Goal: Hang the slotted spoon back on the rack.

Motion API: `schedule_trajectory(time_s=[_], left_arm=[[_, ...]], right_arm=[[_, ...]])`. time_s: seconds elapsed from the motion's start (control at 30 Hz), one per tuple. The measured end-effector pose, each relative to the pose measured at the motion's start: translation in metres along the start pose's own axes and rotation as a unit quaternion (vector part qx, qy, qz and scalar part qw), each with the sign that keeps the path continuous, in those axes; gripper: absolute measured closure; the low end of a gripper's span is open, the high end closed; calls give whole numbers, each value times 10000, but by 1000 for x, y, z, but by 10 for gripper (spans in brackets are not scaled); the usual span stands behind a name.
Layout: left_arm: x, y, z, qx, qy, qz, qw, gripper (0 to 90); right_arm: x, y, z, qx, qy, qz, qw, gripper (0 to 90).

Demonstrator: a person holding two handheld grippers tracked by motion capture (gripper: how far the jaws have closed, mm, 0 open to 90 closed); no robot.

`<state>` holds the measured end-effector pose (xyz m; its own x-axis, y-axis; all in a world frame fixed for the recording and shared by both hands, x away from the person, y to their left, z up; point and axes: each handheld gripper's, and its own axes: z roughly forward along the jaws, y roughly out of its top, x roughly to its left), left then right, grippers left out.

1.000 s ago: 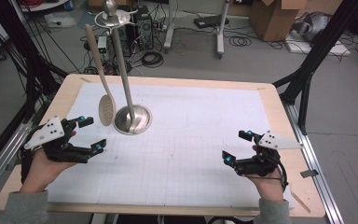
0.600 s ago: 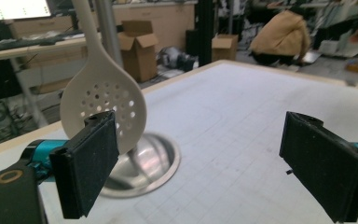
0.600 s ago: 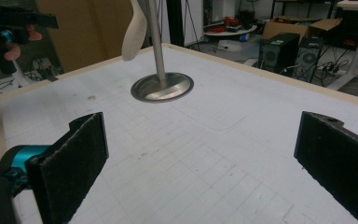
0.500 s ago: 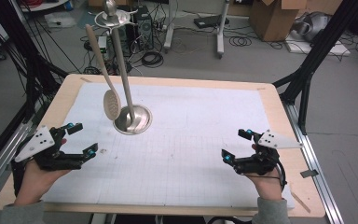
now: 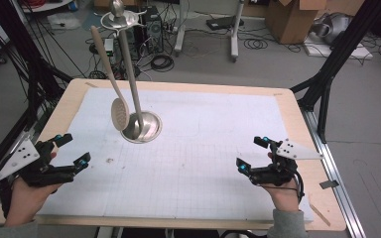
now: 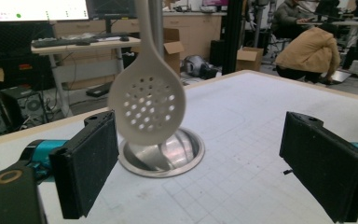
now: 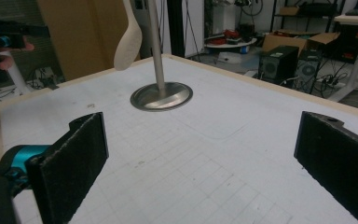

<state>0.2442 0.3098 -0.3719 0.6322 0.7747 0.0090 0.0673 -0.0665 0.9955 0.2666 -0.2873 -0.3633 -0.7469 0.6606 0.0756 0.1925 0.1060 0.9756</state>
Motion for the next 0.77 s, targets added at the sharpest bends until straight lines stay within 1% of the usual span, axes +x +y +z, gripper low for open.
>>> schedule_trajectory(time_s=[0.03,0.1,0.17,0.2,0.3,0.37,0.43,0.47,0.5,0.53,0.6,0.7,0.77], left_arm=[[1,-1,-1,8,19,-9,10000,117],[3,-3,-2,27,42,-59,10000,117],[4,-5,-2,37,101,-76,9999,117],[5,-6,-3,45,121,-85,9999,117],[7,-7,-4,14,199,-152,9997,117],[7,-8,-4,12,219,-159,9996,117],[8,-9,-5,10,266,-174,9995,117],[8,-10,-4,23,292,-179,9994,117],[8,-10,-4,32,316,-188,9993,117],[8,-11,-4,50,333,-193,9992,117],[9,-12,-3,104,347,-203,9991,117],[8,-13,-2,137,369,-218,9990,117],[7,-14,-2,167,381,-229,9989,117]], right_arm=[[-1,-1,-1,-16,4,46,10000,17],[-4,-4,-2,-49,16,41,10000,17],[-7,-8,-3,-32,23,111,9999,17],[-9,-9,-3,-39,46,79,10000,17],[-15,-16,-4,-39,123,93,9999,17],[-18,-20,-5,-41,183,115,9998,17],[-21,-24,-4,-35,207,56,9998,17],[-21,-25,-4,-14,215,85,9997,17],[-22,-27,-4,27,211,98,9997,17],[-23,-27,-3,24,199,52,9998,17],[-22,-27,-3,18,172,98,9998,17],[-22,-26,-4,-125,108,84,9998,17],[-23,-25,-5,-194,97,141,9997,17]])
